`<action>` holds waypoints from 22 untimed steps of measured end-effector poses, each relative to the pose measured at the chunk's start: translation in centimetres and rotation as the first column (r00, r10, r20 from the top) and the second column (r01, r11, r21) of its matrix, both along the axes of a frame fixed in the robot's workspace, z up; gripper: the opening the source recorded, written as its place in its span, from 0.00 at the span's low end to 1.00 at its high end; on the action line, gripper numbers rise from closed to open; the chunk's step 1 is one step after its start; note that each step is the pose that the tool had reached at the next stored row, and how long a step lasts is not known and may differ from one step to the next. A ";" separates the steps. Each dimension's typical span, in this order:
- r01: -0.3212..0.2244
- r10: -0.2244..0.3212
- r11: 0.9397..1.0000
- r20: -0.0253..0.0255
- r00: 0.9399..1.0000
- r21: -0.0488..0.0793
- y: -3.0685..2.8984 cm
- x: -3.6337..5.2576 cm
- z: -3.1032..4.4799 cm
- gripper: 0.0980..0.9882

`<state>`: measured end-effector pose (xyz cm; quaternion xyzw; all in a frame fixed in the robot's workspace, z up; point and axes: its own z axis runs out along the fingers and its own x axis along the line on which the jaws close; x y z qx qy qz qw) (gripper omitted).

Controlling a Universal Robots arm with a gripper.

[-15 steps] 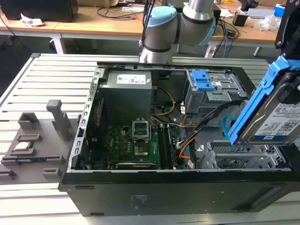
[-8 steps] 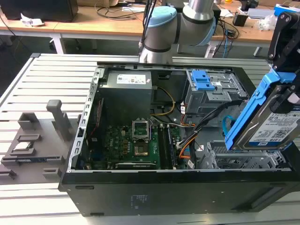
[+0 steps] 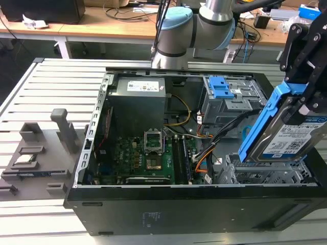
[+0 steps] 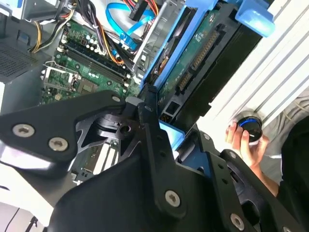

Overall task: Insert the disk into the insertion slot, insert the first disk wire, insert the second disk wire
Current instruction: 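Insert the disk into the insertion slot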

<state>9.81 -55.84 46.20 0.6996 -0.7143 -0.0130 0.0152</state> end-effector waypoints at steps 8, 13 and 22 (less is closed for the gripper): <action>0.001 -0.001 1.000 0.000 1.000 0.000 0.49 -0.32 -1.45 0.30; 0.000 0.000 1.000 0.000 1.000 0.000 0.77 -0.41 -1.89 0.30; 0.001 -0.001 1.000 0.000 1.000 0.000 0.77 -0.41 -3.59 0.30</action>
